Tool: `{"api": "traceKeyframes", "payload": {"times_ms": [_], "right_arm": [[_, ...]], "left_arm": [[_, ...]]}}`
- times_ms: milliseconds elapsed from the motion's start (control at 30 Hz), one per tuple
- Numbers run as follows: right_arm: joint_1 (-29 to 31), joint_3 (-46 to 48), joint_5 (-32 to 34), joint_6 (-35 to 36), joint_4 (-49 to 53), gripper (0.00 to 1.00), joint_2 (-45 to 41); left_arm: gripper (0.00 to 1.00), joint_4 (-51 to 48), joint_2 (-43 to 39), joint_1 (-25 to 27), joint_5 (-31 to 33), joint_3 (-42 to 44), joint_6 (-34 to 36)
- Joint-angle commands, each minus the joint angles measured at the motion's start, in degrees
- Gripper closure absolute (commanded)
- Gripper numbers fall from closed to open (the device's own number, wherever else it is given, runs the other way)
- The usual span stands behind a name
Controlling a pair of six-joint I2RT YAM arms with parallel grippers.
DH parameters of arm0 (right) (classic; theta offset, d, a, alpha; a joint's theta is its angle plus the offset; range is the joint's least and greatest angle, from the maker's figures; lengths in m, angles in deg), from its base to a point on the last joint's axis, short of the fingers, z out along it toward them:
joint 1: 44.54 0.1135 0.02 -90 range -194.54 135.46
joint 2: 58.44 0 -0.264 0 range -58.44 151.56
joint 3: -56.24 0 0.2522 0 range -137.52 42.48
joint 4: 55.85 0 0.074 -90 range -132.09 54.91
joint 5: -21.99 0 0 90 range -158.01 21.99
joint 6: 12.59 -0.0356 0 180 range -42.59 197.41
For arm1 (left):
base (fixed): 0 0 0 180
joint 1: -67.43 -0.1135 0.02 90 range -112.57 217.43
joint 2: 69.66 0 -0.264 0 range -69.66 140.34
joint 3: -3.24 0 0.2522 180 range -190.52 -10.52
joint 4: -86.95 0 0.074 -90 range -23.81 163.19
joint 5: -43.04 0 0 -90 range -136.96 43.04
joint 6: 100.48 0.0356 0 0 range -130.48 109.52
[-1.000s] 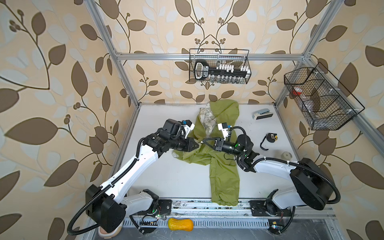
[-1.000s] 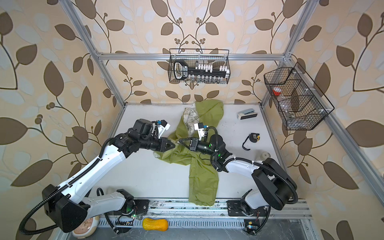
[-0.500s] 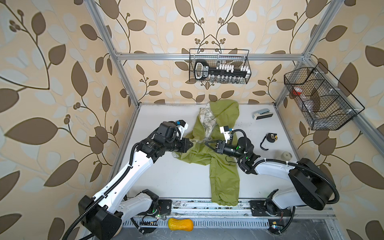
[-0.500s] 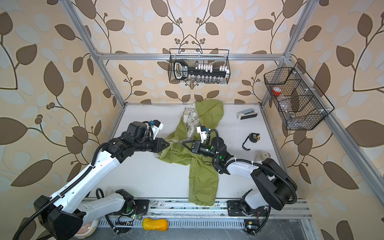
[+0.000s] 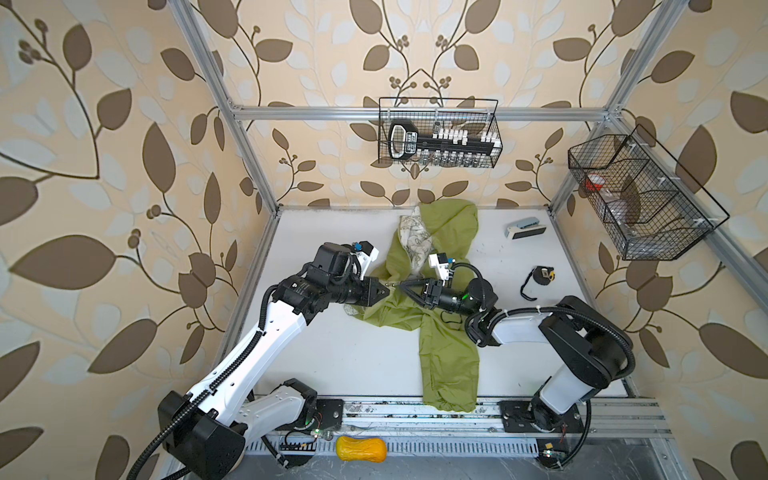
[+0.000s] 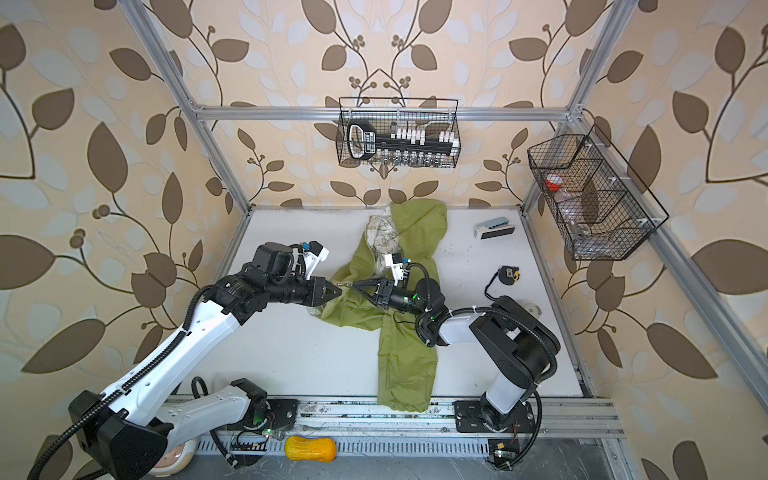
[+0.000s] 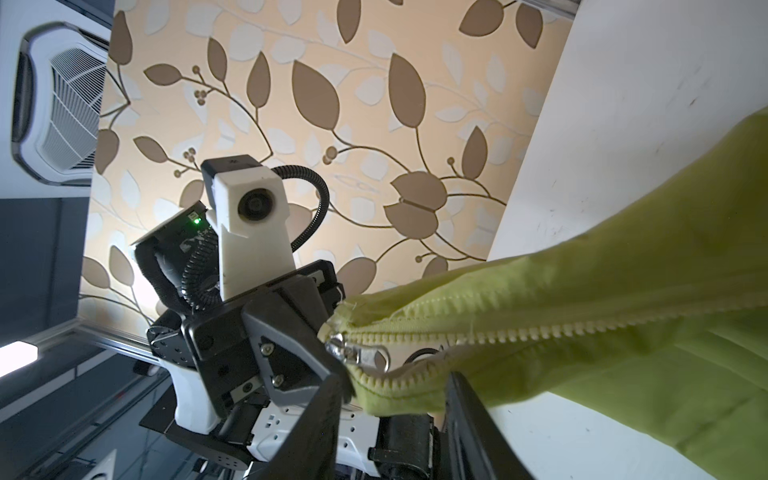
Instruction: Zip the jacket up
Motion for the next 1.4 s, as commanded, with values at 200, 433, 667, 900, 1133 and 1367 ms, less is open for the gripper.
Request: {"api": "traceKeyframes", "payload": {"times_ms": [200, 433, 667, 900, 1133, 1367], "right_arm": [[1.5, -3.5, 0.9, -7.3, -10.2, 0.47, 3.4], [2.0, -3.3, 1.3, -7.1, -8.9, 0.44, 4.7], [2.7, -4.1, 1.6, -9.1, -12.9, 0.42, 7.4], [2.9, -4.7, 1.4, -10.7, -15.6, 0.42, 6.3], [2.8, -4.1, 1.3, -11.4, -16.2, 0.52, 5.6], [2.3, -1.9, 1.6, -11.0, -16.2, 0.63, 3.6]], "left_arm": [[1.0, 1.4, 0.6, -0.2, -6.9, 0.3, 1.7], [1.0, 1.7, 0.0, -0.2, -6.9, 0.0, 1.3], [1.0, 1.9, -0.3, -0.2, -7.4, 0.1, 0.9], [1.0, 2.4, 0.0, -0.2, -7.5, 0.7, 0.7], [1.0, 2.6, -0.1, -0.2, -7.3, 0.5, 0.4], [1.0, 2.3, -0.3, -0.3, -7.0, 0.4, 0.5]]}}
